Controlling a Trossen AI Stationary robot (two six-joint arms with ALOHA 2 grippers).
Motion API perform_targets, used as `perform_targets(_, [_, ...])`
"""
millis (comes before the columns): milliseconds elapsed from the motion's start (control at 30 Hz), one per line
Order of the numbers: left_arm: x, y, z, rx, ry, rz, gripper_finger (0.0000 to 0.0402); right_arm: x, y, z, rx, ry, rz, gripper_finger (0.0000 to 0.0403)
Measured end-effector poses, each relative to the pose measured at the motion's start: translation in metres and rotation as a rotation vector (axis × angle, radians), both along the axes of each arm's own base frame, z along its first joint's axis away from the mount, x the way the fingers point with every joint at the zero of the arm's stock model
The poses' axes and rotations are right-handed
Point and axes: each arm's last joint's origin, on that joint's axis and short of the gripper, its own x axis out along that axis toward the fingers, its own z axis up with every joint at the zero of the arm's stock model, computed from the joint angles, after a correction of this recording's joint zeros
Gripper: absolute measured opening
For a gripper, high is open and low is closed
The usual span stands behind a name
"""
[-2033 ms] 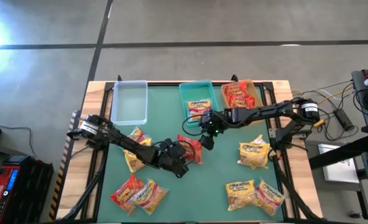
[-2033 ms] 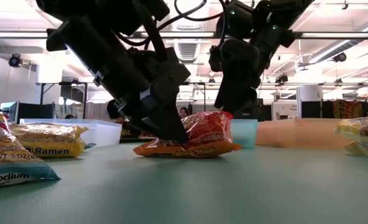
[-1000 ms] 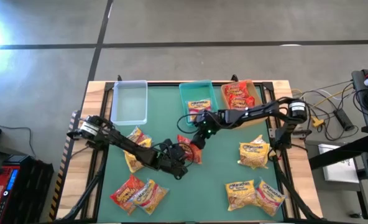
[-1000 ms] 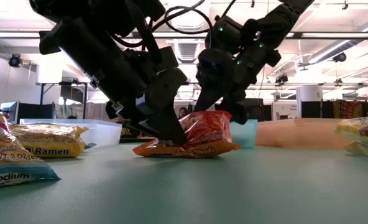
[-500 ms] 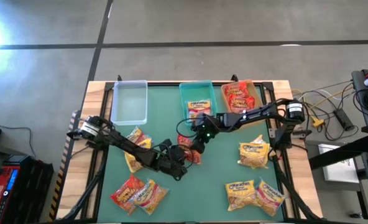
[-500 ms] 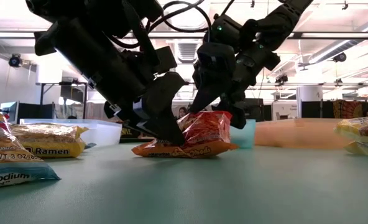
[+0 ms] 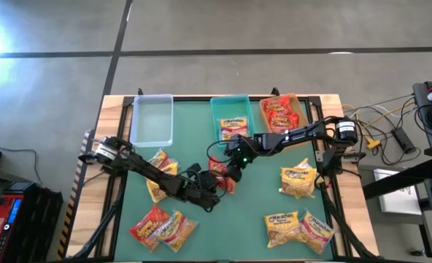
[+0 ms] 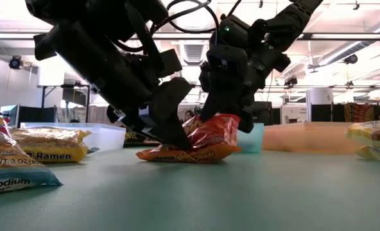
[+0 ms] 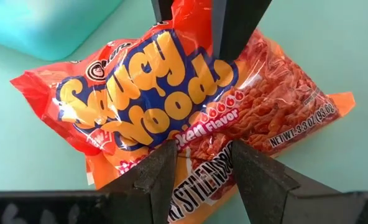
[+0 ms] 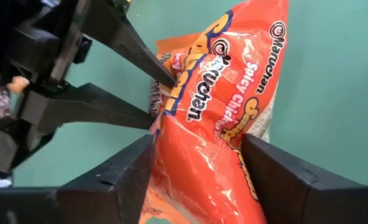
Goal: Sort Maruchan noodles
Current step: Put the orange noodle pack into the orange bin
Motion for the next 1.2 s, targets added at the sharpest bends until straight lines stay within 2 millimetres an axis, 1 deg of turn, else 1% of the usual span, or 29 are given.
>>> perform_targets(233, [0.001,0.000,0.001,0.015,-0.039,0.036,0.0142,-0.002,-0.001,-0.002,-0.035,0.015,0.018,0.0170])
perform_targets(367, [0.000,-0.004,0.006,0.012,-0.067,0.029,0.0142,-0.003,-0.001,-0.003,-0.035,0.029,0.028,0.0134])
perform_targets(567, [-0.006,-0.012,0.022,0.022,-0.103,0.017,0.0142,-0.007,-0.001,-0.005,-0.045,0.057,0.069,0.0076])
perform_targets(700, [-0.008,-0.015,0.035,0.019,-0.137,0.014,0.0142,-0.008,-0.001,-0.003,-0.048,0.056,0.096,0.0047])
perform_targets(900, [-0.009,-0.016,0.043,0.009,-0.157,0.011,0.0142,-0.014,0.000,0.007,-0.053,0.053,0.141,0.0028])
perform_targets(1200, [-0.014,-0.014,0.059,0.009,-0.172,0.015,0.0142,-0.028,-0.001,0.030,-0.092,0.035,0.177,0.0025])
